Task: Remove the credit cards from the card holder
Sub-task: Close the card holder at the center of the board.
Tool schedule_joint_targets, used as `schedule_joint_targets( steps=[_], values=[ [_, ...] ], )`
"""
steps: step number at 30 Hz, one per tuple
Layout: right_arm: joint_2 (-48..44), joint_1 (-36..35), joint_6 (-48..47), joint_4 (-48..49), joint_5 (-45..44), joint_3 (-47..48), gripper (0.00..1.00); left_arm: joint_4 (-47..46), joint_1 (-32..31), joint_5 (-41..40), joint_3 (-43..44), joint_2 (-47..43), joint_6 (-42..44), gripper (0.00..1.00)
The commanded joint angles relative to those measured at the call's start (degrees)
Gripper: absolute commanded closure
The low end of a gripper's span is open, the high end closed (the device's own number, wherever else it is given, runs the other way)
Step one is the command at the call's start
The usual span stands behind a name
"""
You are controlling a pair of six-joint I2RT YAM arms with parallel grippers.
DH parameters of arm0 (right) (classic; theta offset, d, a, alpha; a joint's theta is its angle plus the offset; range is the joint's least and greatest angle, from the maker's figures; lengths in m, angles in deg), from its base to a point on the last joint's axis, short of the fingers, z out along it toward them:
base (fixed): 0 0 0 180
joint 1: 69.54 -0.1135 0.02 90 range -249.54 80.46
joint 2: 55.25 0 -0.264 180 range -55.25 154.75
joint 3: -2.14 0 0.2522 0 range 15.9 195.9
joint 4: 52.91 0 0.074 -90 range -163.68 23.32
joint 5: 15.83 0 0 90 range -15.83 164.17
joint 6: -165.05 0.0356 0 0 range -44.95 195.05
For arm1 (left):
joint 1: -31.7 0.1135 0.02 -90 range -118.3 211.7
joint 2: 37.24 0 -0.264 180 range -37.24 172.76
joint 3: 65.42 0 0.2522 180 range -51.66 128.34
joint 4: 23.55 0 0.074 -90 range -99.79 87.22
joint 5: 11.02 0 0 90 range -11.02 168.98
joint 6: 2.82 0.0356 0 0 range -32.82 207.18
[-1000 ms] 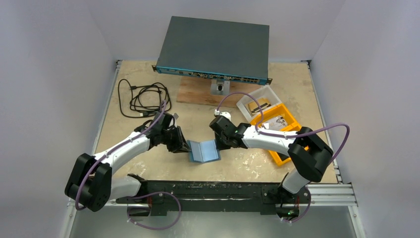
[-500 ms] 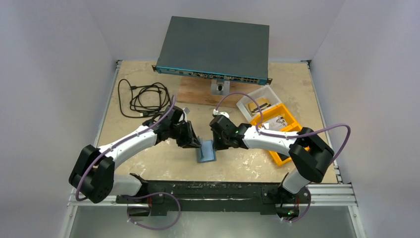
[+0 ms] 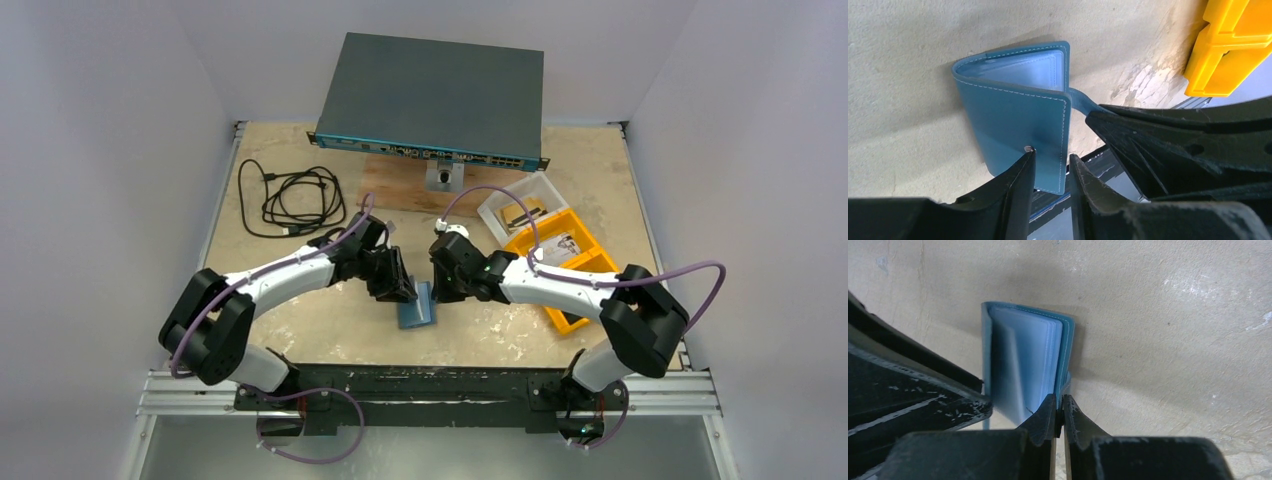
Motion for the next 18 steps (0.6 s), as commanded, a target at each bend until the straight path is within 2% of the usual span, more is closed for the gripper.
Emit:
schedule_joint_targets(
  steps=[1,11,18],
  values=[
    [-2.33,-0.07,0.63,0.3,-1.02,-0.59,1.0,-3.1,-0.78,-0.04,2.95,2.63,-0.62,0.67],
    [-2.7,-0.05,1.02,0.9,-0.94,-1.59,1.0,-5.37,-1.12,-1.28,4.45,8.79,-0.8,0.49],
    [-2.24,0.0,1.16,1.88,-0.43,-1.92,1.0,-5.16,-1.21,-2.85,3.72,10.4,-1.31,0.48]
  ],
)
